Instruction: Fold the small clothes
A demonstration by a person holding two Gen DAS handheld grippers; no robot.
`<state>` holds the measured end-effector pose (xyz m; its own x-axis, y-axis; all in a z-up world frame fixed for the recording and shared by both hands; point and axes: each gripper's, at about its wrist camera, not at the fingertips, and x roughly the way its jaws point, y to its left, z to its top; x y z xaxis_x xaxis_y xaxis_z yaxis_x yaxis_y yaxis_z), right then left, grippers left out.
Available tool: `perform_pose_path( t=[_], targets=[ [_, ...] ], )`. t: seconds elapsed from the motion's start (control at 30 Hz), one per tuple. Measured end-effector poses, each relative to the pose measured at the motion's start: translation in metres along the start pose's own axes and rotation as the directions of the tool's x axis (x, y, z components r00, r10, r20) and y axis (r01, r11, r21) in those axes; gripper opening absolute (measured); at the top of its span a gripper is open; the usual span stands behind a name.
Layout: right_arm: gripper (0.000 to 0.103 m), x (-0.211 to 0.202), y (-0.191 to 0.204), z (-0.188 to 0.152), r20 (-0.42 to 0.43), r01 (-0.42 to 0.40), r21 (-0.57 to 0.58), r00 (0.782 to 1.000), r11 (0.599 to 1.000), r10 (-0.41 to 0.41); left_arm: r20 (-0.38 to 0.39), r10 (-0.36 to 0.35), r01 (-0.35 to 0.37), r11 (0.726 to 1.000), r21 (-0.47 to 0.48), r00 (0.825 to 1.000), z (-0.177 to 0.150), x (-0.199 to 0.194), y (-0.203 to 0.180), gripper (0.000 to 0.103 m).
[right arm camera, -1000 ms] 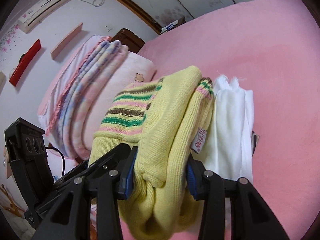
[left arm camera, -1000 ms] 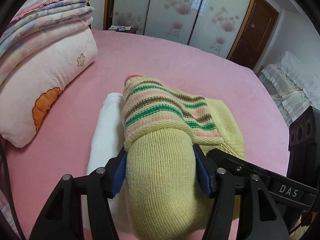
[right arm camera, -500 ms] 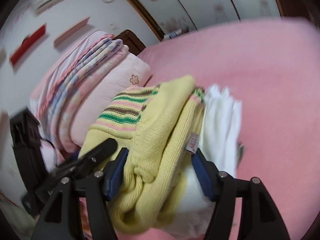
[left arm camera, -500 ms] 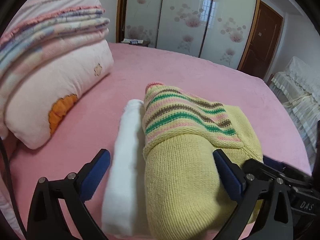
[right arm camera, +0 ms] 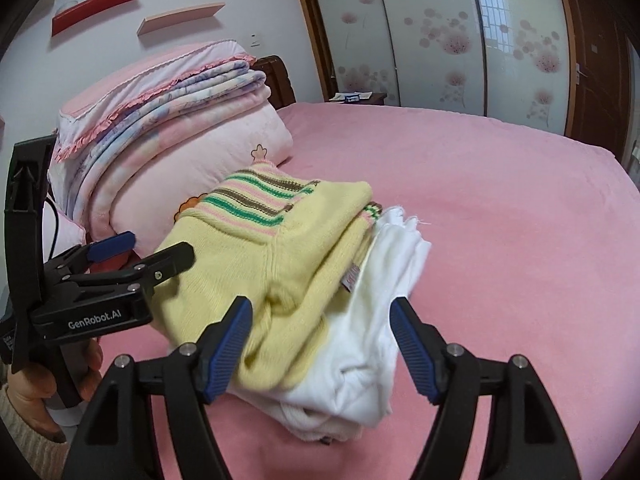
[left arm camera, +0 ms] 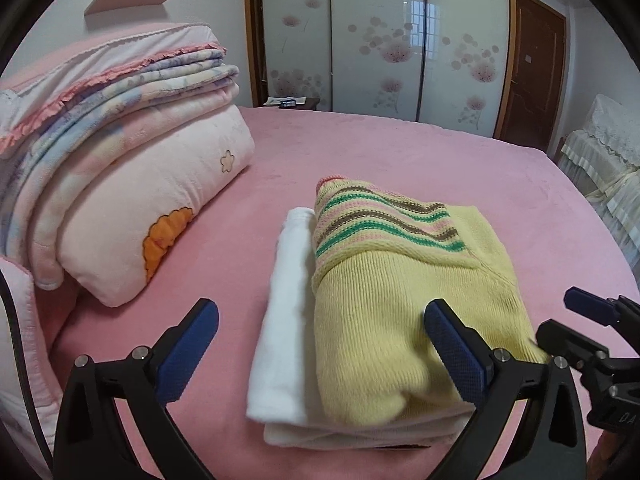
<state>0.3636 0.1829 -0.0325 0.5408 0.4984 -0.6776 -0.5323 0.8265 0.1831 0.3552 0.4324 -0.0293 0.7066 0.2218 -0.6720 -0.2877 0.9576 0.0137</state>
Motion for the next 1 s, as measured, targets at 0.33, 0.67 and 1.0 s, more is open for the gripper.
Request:
perform_pose_path(
  t=[0.33, 0.67, 1.0],
  targets=[
    [0.072, -0.076, -0.01, -0.023, -0.021, 0.027, 0.032, 0.999, 0.999, -0.027, -0.026, -0.079, 0.076, 0.994, -0.078, 0.997, -0.019, -0.077, -0.021, 0.102],
    [0.072, -0.191, -0.025, -0.081, -0.054, 0.072, 0.061, 0.996, 0.996, -0.068, -0.004, -0.115, 0.115, 0.993, -0.006, 0.993, -0.074, -0.191, -0.095, 0.102],
    [0.072, -0.274, -0.037, -0.14, -0.043, 0.127, 0.049, 0.991, 0.991, -0.125, 0.006, -0.115, 0.114, 0.993, 0.038, 0.993, -0.136, -0.272, -0.163, 0.102]
  ],
)
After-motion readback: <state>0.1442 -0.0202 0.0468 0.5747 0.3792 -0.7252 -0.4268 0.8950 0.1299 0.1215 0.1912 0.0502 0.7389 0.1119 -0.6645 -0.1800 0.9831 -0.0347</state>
